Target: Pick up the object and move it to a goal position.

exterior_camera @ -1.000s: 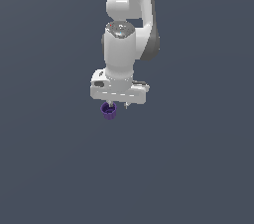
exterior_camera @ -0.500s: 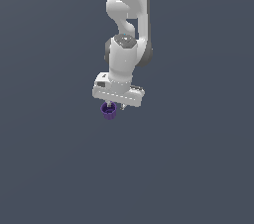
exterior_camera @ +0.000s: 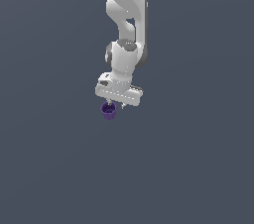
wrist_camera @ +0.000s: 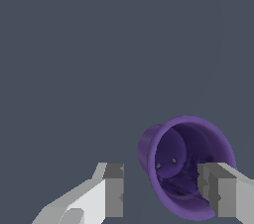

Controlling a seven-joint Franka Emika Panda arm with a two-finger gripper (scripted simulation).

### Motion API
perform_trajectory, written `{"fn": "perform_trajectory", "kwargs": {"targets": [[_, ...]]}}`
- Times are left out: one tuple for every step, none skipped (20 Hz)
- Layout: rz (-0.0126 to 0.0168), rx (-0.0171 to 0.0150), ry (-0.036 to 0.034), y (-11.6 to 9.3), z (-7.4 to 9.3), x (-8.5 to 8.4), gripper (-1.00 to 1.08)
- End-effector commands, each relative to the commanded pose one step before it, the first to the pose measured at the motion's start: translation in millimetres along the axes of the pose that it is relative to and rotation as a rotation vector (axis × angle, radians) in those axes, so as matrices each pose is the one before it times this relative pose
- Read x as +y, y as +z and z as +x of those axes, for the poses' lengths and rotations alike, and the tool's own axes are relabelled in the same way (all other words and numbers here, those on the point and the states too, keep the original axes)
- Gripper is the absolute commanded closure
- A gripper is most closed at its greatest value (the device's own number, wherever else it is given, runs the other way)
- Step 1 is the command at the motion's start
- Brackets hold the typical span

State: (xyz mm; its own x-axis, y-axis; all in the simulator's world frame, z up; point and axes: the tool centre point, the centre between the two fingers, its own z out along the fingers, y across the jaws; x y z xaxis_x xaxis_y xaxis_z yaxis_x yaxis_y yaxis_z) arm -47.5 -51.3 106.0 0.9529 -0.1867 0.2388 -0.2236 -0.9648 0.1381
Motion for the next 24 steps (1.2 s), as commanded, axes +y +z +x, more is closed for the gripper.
{"fn": "perform_trajectory", "kwargs": {"targets": [[0.00014,0.00817,0.00682,2.87,-5.34,0.37,-0.20],[0.00015,0.00192,0.00172,0.79,-1.54,0.07,-0.20],[0.00016,0.00153,0.00139,0.65,-1.27,0.04,-0.20],[0.00016,0.00119,0.00109,0.49,-0.99,0.04,-0.20],[0.00013,0.00088,0.00080,0.33,-0.71,0.04,-0.20],[0.00008,0.00050,0.00046,0.21,-0.43,0.01,-0.20],[0.00000,0.00000,0.00000,0.16,-0.16,-0.08,-0.20],[-0.00026,-0.00150,-0.00112,-0.33,0.65,-0.02,-0.20],[0.00000,0.00000,0.00000,0.28,-0.01,-0.01,-0.20],[0.00000,0.00000,0.00000,0.85,-0.02,-0.02,-0.20],[0.00000,0.00000,0.00000,1.42,-0.04,-0.03,-0.20],[0.00000,0.00000,0.00000,1.98,-0.07,-0.03,-0.20],[0.00008,0.00038,0.00029,2.33,-0.07,0.12,-0.20],[0.00000,0.00000,0.00000,3.13,-0.15,-0.04,-0.20],[0.00015,0.00037,0.00029,3.48,-0.17,0.11,-0.20],[0.00000,0.00000,0.00000,3.71,-0.24,-0.03,-0.20],[0.00021,0.00035,0.00027,2.93,-0.19,0.12,-0.20],[0.00000,0.00000,0.00000,2.57,-0.21,-0.01,-0.20],[0.00000,0.00000,0.00000,2.00,-0.17,0.00,-0.20],[0.00000,0.00000,0.00000,1.43,-0.13,0.00,-0.20],[0.00000,0.00000,0.00000,0.86,-0.08,0.00,-0.20],[0.00027,0.00031,0.00025,0.09,0.01,0.13,-0.20],[0.00000,0.00000,0.00000,0.00,0.00,0.00,1.08],[0.00000,0.00000,0.00000,0.00,0.00,0.00,1.08]]}}
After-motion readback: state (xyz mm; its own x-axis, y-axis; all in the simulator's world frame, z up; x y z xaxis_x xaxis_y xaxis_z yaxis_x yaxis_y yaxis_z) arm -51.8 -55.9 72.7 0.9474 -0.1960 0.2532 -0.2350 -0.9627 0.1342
